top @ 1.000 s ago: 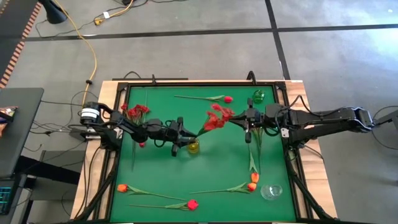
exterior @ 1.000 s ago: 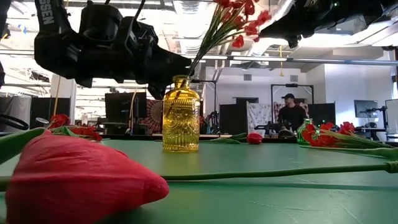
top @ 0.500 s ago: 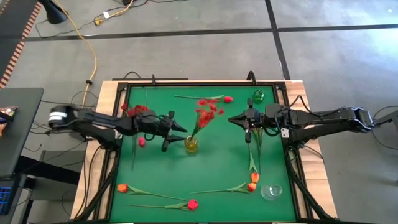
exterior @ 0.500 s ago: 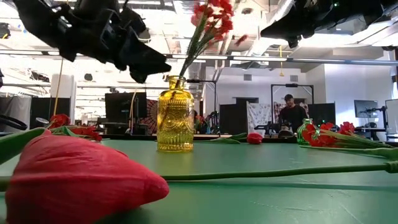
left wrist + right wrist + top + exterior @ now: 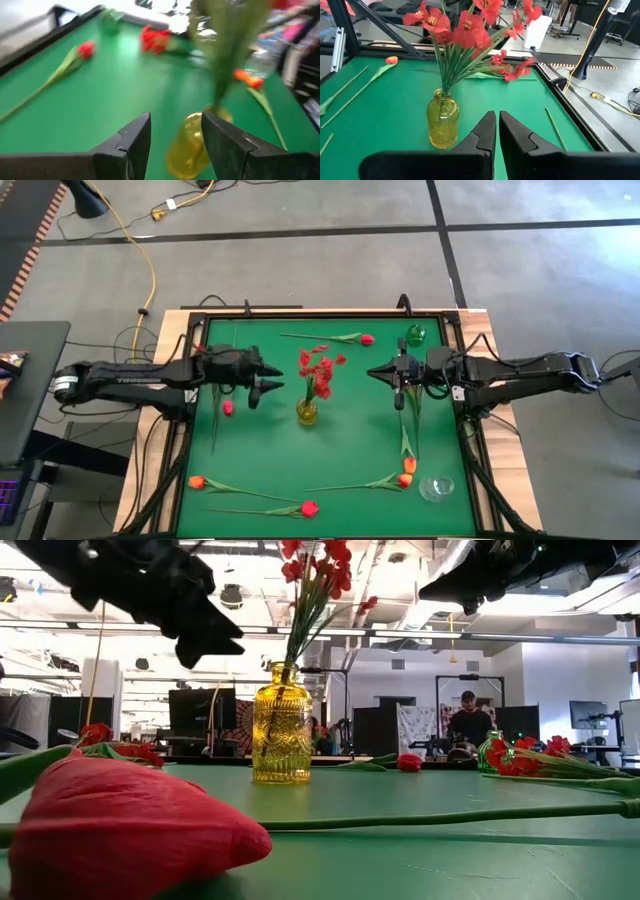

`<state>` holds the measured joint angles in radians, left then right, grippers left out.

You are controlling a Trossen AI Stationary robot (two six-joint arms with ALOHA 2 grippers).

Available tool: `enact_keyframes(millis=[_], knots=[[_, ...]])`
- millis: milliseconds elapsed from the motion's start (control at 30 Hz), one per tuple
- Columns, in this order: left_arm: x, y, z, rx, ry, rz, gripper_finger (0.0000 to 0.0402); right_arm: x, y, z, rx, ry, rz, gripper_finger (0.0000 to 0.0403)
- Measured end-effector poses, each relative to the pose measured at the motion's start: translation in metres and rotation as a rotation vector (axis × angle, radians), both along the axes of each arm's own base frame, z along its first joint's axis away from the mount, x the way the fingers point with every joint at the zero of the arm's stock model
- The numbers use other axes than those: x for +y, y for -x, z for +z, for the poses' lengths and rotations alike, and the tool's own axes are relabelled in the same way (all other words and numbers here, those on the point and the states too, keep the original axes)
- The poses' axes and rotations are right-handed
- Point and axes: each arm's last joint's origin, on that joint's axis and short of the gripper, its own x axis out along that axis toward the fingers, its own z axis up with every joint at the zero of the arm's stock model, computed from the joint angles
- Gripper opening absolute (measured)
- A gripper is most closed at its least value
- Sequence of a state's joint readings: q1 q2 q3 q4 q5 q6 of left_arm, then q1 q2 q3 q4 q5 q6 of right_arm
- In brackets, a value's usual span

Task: Sort flowers into vase by color
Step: Put the left red flowers into the yellow vase

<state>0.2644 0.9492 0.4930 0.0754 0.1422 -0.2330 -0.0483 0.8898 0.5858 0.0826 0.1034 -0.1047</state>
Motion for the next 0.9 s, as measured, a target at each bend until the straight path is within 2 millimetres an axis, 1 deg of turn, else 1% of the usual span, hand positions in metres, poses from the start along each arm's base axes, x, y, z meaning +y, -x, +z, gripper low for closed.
enact_keyframes(millis=[200,333,433,567,767,900], knots=[[0.023,0.005,0.024,0.255,0.183,0.276,0.0162,0.000,0.000,0.000,0.000,0.001,-0.001,0.0049],[0.038,0.011,0.035,0.421,0.387,0.468,0.0162,0.000,0.000,0.000,0.000,0.002,-0.002,0.0049],[0.041,0.019,0.031,0.601,0.512,0.528,0.0162,0.000,0.000,0.000,0.000,0.002,-0.003,0.0049],[0.039,0.026,0.020,0.800,0.566,0.575,0.0162,0.000,0.000,0.000,0.000,0.002,-0.003,0.0049],[0.038,0.027,0.007,0.963,0.621,0.609,0.0162,0.000,0.000,0.000,0.000,0.002,-0.003,0.0049],[0.033,0.032,0.001,1.107,0.662,0.624,0.0162,0.000,0.000,0.000,0.001,0.002,-0.003,0.0049]])
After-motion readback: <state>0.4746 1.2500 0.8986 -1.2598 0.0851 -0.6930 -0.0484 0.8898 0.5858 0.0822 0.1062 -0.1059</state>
